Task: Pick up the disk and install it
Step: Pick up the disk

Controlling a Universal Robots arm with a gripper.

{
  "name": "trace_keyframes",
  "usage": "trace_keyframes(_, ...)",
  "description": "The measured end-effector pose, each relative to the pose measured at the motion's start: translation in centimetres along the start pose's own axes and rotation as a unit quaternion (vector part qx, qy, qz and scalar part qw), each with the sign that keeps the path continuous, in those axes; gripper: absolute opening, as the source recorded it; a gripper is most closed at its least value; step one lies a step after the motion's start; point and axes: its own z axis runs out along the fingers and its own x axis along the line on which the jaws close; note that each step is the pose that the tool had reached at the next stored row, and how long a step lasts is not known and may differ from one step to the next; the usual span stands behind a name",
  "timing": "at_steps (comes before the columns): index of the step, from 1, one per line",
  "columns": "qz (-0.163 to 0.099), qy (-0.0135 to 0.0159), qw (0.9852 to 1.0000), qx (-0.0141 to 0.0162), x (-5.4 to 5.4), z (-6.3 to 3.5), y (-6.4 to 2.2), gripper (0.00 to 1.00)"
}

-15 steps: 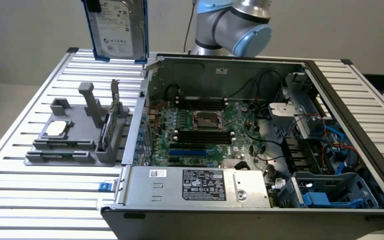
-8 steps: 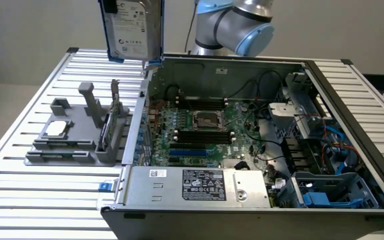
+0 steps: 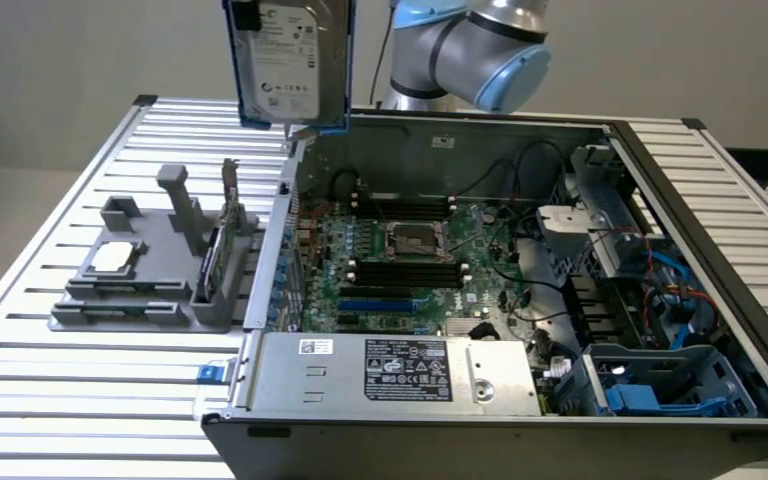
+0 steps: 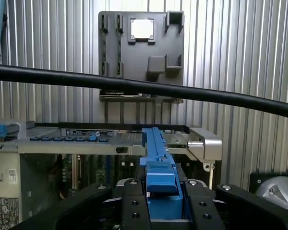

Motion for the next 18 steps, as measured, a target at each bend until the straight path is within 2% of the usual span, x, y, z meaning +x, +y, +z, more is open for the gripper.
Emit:
trace_keyframes(5, 0.0, 0.0001, 1.0, 0.0074, 0.4, -0.01, -1.07, 0.33)
trace_keyframes(8, 0.0, 0.0002, 0.9999, 0.0106, 0.7, -0.02, -1.81, 0.33)
trace_keyframes(13, 0.0, -0.0007, 0.9999, 0.0109, 1.4, -0.25, -3.52, 0.33)
trace_keyframes(18, 0.0, -0.0009, 0.9999, 0.0109, 2.6, -0.58, -5.1, 0.33)
